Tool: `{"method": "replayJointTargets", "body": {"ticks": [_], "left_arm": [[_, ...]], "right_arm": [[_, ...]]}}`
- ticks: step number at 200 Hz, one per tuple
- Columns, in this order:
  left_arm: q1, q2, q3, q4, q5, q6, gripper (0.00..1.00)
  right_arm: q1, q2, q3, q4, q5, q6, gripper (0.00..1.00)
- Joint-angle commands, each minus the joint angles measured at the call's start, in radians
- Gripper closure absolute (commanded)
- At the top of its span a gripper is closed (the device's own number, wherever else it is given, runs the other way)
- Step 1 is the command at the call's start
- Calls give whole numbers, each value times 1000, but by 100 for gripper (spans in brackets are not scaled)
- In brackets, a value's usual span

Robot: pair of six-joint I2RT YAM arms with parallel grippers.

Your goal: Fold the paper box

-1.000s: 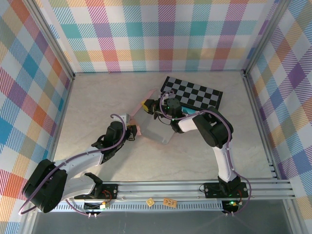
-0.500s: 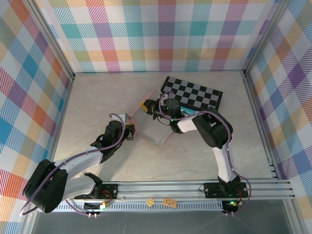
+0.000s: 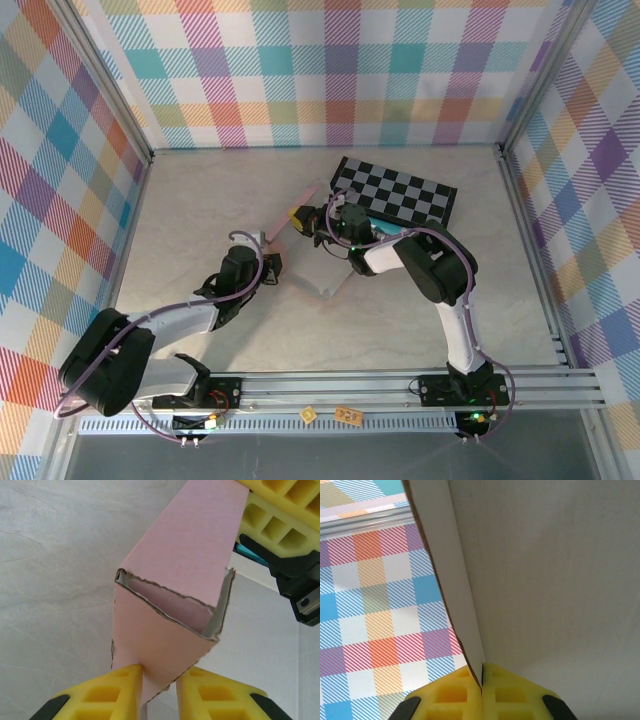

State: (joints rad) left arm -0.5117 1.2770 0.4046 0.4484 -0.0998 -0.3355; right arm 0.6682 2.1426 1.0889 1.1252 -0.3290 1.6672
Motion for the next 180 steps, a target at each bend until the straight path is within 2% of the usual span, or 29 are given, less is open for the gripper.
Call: {"method": "replayJointTargets", "body": {"ticks": [1, 59, 99, 136, 164, 180], "left_arm": [[9, 44, 29, 73, -41, -36, 75], [-5, 143, 77, 125, -114, -76, 75], [-26, 181, 110, 108, -192, -88, 78], [-51, 227, 147, 85, -247, -91, 86], [-59, 263, 142, 132, -265, -107, 100], [-59, 285, 138, 171, -262, -106, 100]], "right_arm": [[17, -12, -21, 33, -7, 8, 100], [26, -15, -24, 25, 27, 28, 100], [36, -15, -23, 12, 49, 39, 100], [44, -20, -16, -17, 70, 50, 100], [45, -23, -9, -30, 80, 59, 100], [45, -31, -7, -48, 85, 59, 100]]}}
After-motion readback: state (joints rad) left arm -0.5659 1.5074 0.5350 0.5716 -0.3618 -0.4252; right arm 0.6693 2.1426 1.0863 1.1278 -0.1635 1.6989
